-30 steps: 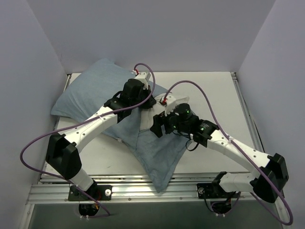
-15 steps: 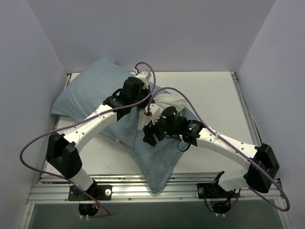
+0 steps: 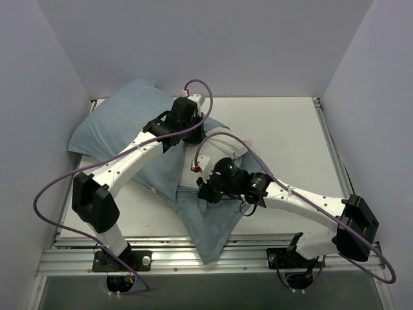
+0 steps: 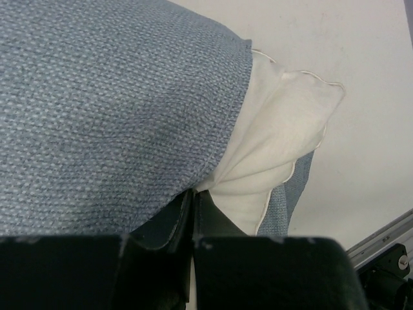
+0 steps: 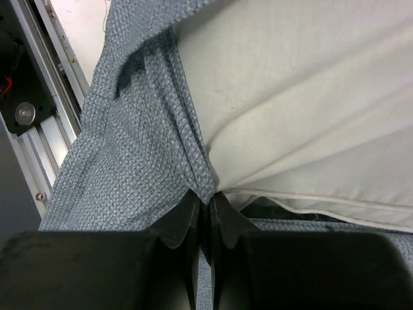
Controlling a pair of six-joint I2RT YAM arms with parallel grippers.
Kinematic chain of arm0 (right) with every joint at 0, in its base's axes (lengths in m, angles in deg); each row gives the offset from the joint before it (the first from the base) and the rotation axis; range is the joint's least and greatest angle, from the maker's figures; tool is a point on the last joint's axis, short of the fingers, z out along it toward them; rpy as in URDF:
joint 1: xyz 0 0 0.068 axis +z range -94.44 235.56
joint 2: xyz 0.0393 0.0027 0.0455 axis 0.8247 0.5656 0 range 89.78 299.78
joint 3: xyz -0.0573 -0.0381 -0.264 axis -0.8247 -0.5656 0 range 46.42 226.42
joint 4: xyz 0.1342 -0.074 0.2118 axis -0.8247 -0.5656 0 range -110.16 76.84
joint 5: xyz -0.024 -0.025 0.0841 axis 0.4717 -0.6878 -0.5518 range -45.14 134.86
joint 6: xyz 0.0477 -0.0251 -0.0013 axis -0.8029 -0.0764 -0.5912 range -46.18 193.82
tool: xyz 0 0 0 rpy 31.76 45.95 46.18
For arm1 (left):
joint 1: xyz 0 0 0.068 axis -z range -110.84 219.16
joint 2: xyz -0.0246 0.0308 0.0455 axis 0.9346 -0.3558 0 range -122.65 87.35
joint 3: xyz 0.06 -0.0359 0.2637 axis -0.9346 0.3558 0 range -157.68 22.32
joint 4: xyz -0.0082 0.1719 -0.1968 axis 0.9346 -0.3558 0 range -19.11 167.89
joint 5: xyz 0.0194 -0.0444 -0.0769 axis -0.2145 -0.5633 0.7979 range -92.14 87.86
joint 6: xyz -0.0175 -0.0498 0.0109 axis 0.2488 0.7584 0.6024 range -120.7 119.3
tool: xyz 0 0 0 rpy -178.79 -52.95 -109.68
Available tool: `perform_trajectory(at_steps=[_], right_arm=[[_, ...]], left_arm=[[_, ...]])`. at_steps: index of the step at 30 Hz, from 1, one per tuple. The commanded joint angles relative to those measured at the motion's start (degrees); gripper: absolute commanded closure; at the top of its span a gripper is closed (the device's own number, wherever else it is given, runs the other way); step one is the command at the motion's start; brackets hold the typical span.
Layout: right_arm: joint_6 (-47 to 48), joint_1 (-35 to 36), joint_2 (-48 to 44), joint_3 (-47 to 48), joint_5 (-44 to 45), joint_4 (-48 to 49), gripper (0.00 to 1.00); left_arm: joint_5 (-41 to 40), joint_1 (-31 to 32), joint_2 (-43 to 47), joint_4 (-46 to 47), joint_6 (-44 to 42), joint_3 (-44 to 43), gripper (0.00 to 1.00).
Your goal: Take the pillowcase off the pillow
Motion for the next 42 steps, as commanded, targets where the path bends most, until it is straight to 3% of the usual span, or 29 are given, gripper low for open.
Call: perform_trajectory(at_steps=[1,9,13,29,35,39,42], right_arm=[[-3.5,5.5,-3.2,-2.1,-9.3,-9.1,1.0],[-5.1,6.8,-10.6,-2.1,-8.3,-13.9,1.0],[-6.2,6.8,-13.0,-2.0,-7.3,-17.2,1.0],[-13.4,8.7,-14.5,-7.3,-9.2,-15.0,1.0],[-15.3,12.2,-17.9,-8.1,-8.5,-16.0,1.0],[-16.1,12.3,-16.9,-7.5,-2.8,-15.3,1.0],[-16.5,12.1,-16.5,-7.2,2.9,-12.8,0.99]], left_arm=[[-15.4,-5.0,-0.7,14.1,0.9,-8.2,0.98],[-30.5,-6.8,-4.6,22.3,3.5,-14.6,0.98],[-33.2,-6.8,-8.3,22.2,2.2,-20.4,0.98],[-35.3,-6.8,-15.5,17.8,3.4,-32.9,0.98],[-36.2,-7.6,-19.5,12.9,2.7,-41.9,0.98],[-32.8,-7.1,-17.1,13.1,4.5,-38.4,0.98],[-29.4,-6.2,-12.6,15.0,5.5,-30.4,0.98]])
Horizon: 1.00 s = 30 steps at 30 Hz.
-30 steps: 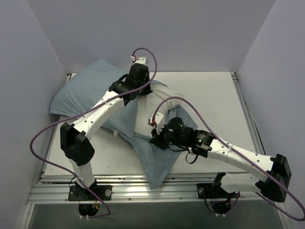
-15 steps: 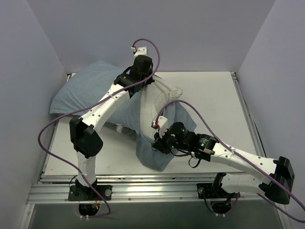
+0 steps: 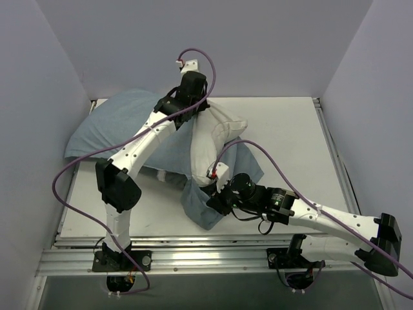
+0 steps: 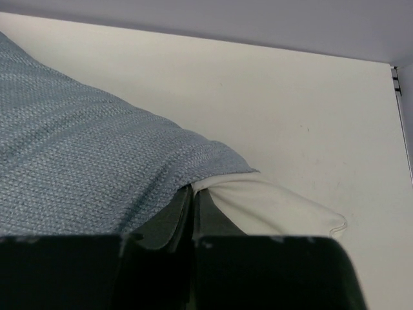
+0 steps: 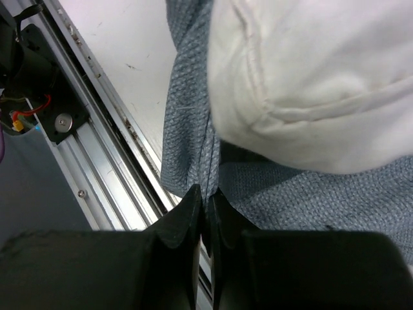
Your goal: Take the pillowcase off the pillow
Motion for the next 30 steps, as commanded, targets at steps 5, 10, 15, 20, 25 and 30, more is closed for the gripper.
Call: perform_trajectory(at_steps=[5,10,15,20,25,30], right_arm=[[-6.8,3.4,2.2,-0.9,1.4,-5.2,0.8],[-7.5,2.8,1.6,-1.9,5.0,1.5,0.62],[-9.7,1.4,-5.5,0.3,9.4,0.7,0.29],[-12.1,-2.1,-7.9,2.3,16.0,-4.0,0.2],[-15.3,-11.5,-8.5,0.4,17.4,-3.5,0.13],[-17.6,-24.5,-5.0,-1.9,5.5,1.0,0.1]], left_arm=[[3.4,-3.4,13.8,24.3,5.7,15.9,0.98],[10.1,-1.3,17.7,26.3,6.3,19.7,0.98],[13.5,-1.4,21.1,23.6,3.5,18.5,0.79],[12.6,-2.6,26.1,22.3,0.4,21.9,0.39],[14.3,-2.7,33.2,21.3,-0.6,28.8,0.23],[20.8,-2.5,41.8,20.7,-0.2,42.4,0.16]])
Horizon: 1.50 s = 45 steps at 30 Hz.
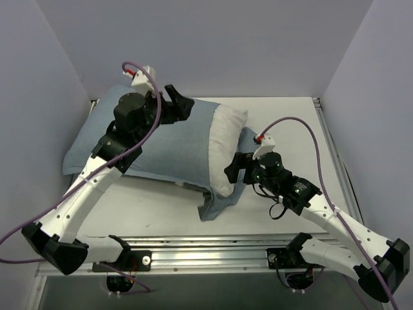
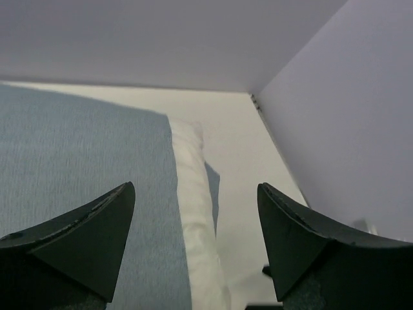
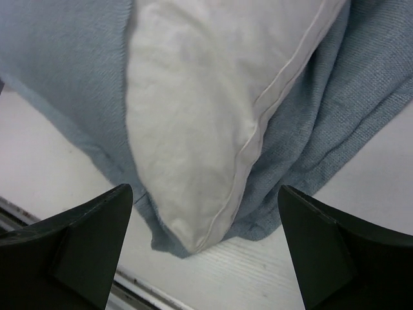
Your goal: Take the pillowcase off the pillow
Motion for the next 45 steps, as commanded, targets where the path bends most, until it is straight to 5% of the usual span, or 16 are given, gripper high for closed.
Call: perform_trajectory(at_steps=[1,10,19,21,24,25,27,35,45], right_arm=[[-3.0,-6.6,2.5,-3.0,-8.6,5.9,0.1],[-3.7,-8.6,12.5,-4.1,-25.8,16.9,0.09],[-2.1,-8.7,19.5,-5.2,-27.3,20.9,0.17],[-1.9,-8.7,20.8,-5.5,-28.0,22.5,0.34],[-1.8,-8.6,22.1,-5.2,-29.7,24.0,0.7],[-1.9,-8.6,22.4,-4.8,-30.6,24.2,0.89],[-1.7,-8.4,22.5,-4.2,-30.9,24.2,1.0],[0.1,-8.2,19.2,-0.9,-29.4,22.5,1.0],[1.5,-3.6,19.1,2.1,-25.2,21.0,1.0]], left_arm=[[6.4,0.1,3.8,-0.8,-0.1,8.9,0.15],[17.8,4.9,14.3,5.8,0.5,35.9,0.08],[17.3,10.0,15.6,13.3,4.1,45.0,0.07],[17.3,10.4,15.1,14.2,5.3,46.6,0.07],[15.1,10.8,14.5,18.3,8.1,48.7,0.07],[14.3,10.9,14.3,18.1,9.8,49.0,0.07],[12.6,10.9,13.7,17.5,11.4,49.6,0.07],[5.6,11.3,20.1,15.2,20.3,54.3,0.12],[7.0,11.8,11.7,20.3,22.1,53.0,0.2]])
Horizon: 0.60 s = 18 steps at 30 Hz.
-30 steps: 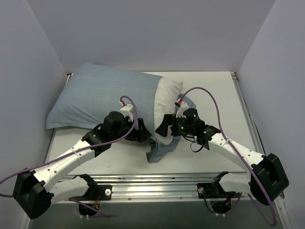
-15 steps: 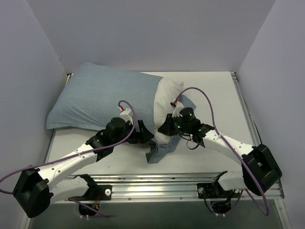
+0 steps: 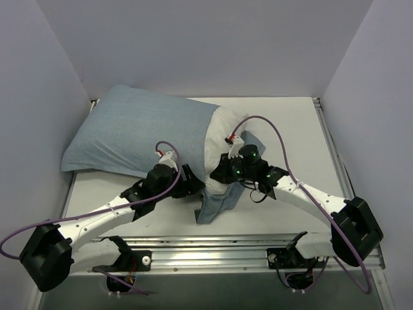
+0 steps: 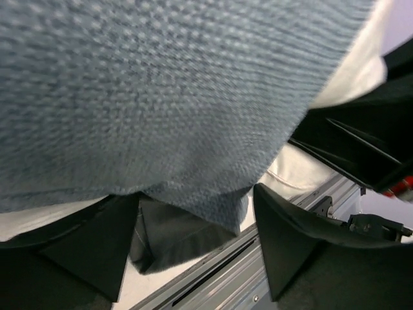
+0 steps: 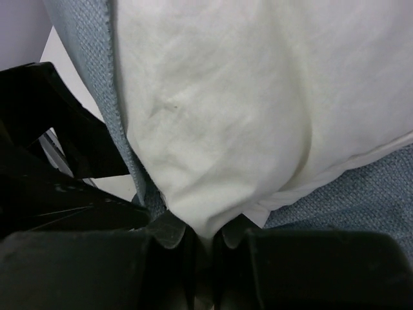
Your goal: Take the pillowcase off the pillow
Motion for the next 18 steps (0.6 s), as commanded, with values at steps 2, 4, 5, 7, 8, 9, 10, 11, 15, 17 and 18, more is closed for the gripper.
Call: perform_trajectory(at_steps=[2,4,5,7,8,9,10,11,15,17,18], right_arm=[[1.0,3.0,-2.0,3.9,1.3,1.7,1.0],[0.7,3.6,-1.9,3.9,2.0,1.9,1.0],[0.4,4.0,-2.0,3.8,2.1,2.5,1.0],[-0.2,4.4,-2.4,3.6,2.2,3.1,1.0],[-0.5,4.4,-2.6,3.8,2.4,3.5,1.0],[-0.7,4.5,-2.6,3.9,2.6,3.5,1.0],[-0.7,4.5,-2.9,4.0,2.8,3.4,1.0],[-0.6,4.4,-3.5,4.6,3.9,2.7,1.0],[0.2,2.5,-5.8,6.9,5.1,0.5,1.0],[1.2,0.8,-7.9,8.7,5.5,-1.7,1.0],[1.8,0.3,-8.6,11.3,6.4,-2.6,1.0]], left_arm=[[-1.3,0.6,-2.1,5.6,1.8,-1.4,0.26],[-1.3,0.6,-2.5,6.6,1.9,-1.6,0.29],[-1.2,0.7,-3.0,6.7,1.8,-1.8,0.33],[-0.8,0.7,-3.4,6.2,1.6,-2.1,0.42],[-0.6,0.7,-3.3,6.2,1.6,-1.9,0.49],[-0.6,0.7,-3.1,5.9,1.6,-1.5,0.64],[-0.8,0.6,-2.6,5.6,1.6,-1.4,0.71],[-1.3,0.6,-1.4,5.0,1.3,-1.3,0.78],[-7.3,0.3,3.5,-3.1,-1.8,-1.5,0.98],[-10.8,-0.6,6.8,-5.6,-3.9,-1.5,0.98],[-12.1,-1.0,7.7,-8.3,-4.9,-1.5,0.98]])
